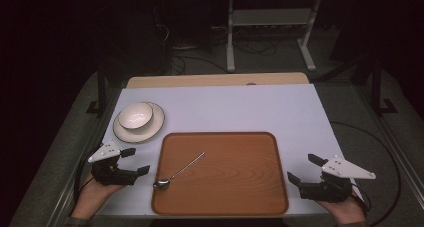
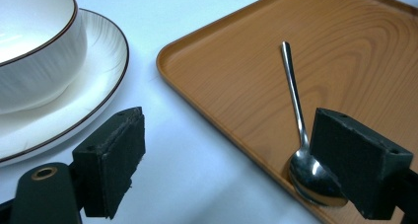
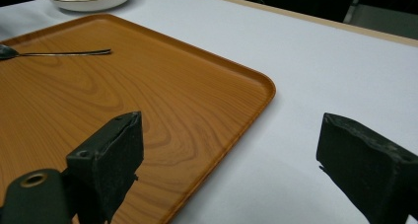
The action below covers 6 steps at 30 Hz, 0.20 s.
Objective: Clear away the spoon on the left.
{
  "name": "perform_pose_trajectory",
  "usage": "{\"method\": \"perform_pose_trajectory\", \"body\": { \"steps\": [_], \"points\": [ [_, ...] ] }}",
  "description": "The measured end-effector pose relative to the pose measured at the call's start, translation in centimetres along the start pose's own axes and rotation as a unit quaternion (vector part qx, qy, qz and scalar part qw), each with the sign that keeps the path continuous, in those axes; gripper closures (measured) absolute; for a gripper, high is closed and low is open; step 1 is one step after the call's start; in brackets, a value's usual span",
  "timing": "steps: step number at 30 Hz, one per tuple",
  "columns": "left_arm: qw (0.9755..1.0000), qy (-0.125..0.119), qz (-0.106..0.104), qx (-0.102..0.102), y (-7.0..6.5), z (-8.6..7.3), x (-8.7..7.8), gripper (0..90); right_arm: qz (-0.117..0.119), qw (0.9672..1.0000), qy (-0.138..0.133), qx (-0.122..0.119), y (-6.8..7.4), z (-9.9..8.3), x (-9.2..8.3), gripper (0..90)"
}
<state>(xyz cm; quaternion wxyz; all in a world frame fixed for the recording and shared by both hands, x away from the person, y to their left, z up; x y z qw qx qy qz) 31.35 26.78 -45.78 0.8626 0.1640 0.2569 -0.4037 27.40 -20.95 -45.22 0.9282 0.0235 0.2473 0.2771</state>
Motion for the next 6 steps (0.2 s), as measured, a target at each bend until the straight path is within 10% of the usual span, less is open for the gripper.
{"method": "perform_pose_trajectory", "body": {
  "steps": [6],
  "points": [
    [1.0,0.001,0.0,0.001,-0.04,-0.19,0.06,13.3,0.001,1.0,0.002,-0.002,0.1,-0.03,0.09,9.9]
  ]
}}
Point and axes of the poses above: each handheld gripper's, and its own axes: x roughly forward along the jaws, z roughly out of its top, y roughly to its left, the point moved 9 cm from there along x, roughly forward along the jaws, and after that the axes turned 10 degrees about x, right-handed, at the moved point
